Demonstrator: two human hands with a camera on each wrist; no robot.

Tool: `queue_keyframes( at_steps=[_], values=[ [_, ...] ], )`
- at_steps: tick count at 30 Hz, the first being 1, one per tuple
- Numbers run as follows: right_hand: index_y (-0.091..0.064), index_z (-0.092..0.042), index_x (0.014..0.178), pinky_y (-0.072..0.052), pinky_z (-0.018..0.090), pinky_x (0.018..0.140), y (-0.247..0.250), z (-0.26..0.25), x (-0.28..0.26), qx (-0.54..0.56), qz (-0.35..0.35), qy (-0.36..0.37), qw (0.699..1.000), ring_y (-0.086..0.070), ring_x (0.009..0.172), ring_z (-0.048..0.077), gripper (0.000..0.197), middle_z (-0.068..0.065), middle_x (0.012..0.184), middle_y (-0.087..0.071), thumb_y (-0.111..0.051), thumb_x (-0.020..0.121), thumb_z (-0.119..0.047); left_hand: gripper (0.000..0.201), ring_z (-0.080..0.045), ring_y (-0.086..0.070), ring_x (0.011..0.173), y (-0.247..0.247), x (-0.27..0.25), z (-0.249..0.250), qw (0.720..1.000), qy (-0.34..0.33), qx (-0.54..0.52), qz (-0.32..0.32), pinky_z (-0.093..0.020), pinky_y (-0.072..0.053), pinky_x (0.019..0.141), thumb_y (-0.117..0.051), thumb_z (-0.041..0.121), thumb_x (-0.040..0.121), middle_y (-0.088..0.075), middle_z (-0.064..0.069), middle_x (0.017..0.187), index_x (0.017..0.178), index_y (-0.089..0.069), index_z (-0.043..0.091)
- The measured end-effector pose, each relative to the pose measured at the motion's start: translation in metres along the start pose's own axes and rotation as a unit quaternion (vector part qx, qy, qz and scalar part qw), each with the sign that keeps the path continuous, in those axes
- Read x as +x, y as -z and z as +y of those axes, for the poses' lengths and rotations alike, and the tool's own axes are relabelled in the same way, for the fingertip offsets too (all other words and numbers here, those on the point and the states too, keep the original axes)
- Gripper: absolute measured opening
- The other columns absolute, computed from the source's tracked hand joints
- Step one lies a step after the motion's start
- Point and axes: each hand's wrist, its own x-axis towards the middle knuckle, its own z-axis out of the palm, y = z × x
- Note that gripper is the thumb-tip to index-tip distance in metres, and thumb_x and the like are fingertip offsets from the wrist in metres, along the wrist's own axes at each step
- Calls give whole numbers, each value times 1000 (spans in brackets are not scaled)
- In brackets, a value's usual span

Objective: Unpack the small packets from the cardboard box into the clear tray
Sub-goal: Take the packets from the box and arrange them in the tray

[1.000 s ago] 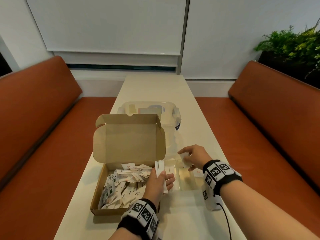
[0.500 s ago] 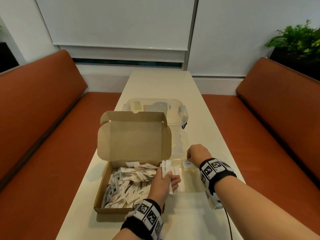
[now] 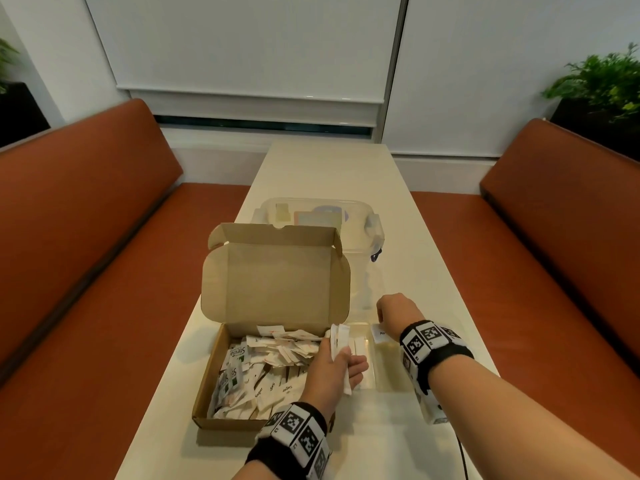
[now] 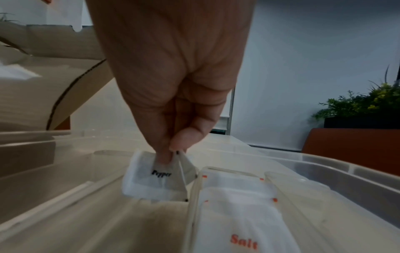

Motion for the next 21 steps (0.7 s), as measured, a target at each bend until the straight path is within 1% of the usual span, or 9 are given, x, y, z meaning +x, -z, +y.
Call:
queue_keyframes(
  at_steps=[3,5,6,8,10,14,17,19,21],
  values=[
    [-64,-4,107,-50,30,87,4,-2,1,8,-6,1,1000,-63,102,28,22,13,111,-64,-51,89,-5,18,-14,-72,80,-1,1,-1,1000,0,10,1,-22,-54,59,-39,12,101,-68,-14,95,111,-50,22],
    [-66,-4,106,-52,29,85,11,1,1,42,-12,-5,999,-64,98,26,21,12,109,-66,-54,88,-6,17,-17,-70,80,-1,0,0,1000,3,15,-4,-23,-53,61,-39,11,101,-67,-13,95,109,-51,20],
    [-69,-5,101,-53,27,79,16,4,1,75,-22,-10,997,-65,90,23,18,11,104,-68,-58,87,-6,18,-17,-69,81,-1,0,1,1000,2,16,-5,-24,-53,62,-39,10,101,-67,-12,95,109,-52,18],
    [-72,-7,86,-53,19,61,28,10,-2,179,-55,-14,982,-63,66,15,7,9,88,-71,-68,81,-6,18,-18,-68,81,0,1,4,1000,-4,20,5,-25,-53,65,-43,8,98,-67,-11,96,108,-55,17],
    [-73,-9,79,-52,16,52,39,15,-10,280,-96,-3,955,-60,55,11,4,6,76,-70,-73,77,-5,16,-19,-67,82,-1,2,7,1000,-13,14,16,-25,-53,66,-46,7,97,-67,-12,96,106,-56,14],
    [-73,-14,75,-51,14,52,45,14,-23,356,-147,27,923,-64,63,12,9,2,74,-70,-75,76,-5,17,-16,-69,83,-8,0,13,999,-30,21,1,-23,-54,65,-48,12,98,-68,-10,101,111,-58,14],
    [-73,-12,76,-51,14,53,39,10,-27,370,-161,37,914,-66,64,12,8,2,75,-70,-75,76,-5,17,-11,-70,74,-11,0,14,997,-63,52,3,-22,-55,62,-52,18,97,-70,-8,93,107,-64,12],
    [-73,-9,80,-52,14,53,35,9,-29,371,-169,34,912,-66,64,12,6,3,76,-70,-76,76,-6,15,-17,-71,81,-12,0,15,996,-66,54,20,-29,-58,69,-55,23,96,-70,-12,95,99,-65,13],
    [-73,-7,84,-52,14,53,32,9,-30,371,-167,26,913,-65,63,12,8,4,77,-70,-76,76,-7,15,-20,-71,84,-11,0,15,998,-50,31,24,-28,-58,67,-60,25,93,-71,-11,94,97,-66,12]
  ],
)
